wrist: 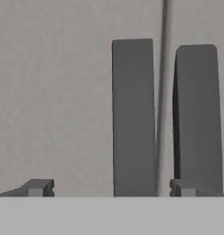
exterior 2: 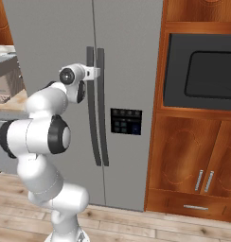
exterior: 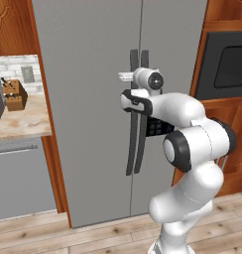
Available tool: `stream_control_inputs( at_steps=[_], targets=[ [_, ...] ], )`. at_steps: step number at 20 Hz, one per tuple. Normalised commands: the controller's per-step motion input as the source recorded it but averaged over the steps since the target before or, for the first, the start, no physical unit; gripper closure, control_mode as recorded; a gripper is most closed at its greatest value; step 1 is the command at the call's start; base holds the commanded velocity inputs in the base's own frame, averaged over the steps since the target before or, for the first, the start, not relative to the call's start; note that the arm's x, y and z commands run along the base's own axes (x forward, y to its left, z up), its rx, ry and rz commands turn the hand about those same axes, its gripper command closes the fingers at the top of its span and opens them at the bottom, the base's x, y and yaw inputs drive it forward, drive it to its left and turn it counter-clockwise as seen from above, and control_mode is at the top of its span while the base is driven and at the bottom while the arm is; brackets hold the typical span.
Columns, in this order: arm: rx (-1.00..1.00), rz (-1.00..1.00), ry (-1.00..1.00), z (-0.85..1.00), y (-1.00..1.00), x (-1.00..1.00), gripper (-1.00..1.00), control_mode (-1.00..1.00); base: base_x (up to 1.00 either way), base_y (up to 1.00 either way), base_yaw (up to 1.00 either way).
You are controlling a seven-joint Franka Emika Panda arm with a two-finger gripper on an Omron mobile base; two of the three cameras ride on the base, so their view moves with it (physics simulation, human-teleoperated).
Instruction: Retrieve the chicken drumstick from the fridge and place it on the saucepan with marinade on the stove.
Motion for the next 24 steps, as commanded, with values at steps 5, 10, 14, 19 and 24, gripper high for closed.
stream_control_inputs(
  at_steps=[5, 10, 14, 19, 24],
  targets=[
    [0.0, 0.0, 0.0, 0.0, 0.0, 0.11, -1.0, -1.0, 0.0, 0.0, 0.0],
    [0.0, 0.0, 0.0, 0.0, 0.0, 0.03, -1.0, -1.0, 0.0, 0.0, 0.0],
    [0.0, 0.0, 0.0, 0.0, 0.02, 0.04, -1.0, -1.0, 0.0, 0.0, 0.0],
    [0.0, 0.0, 0.0, 0.0, 0.08, 0.01, -1.0, -1.0, 0.0, 0.0, 0.0],
    [0.0, 0.0, 0.0, 0.0, 0.05, 0.02, -1.0, -1.0, 0.0, 0.0, 0.0]
  ],
)
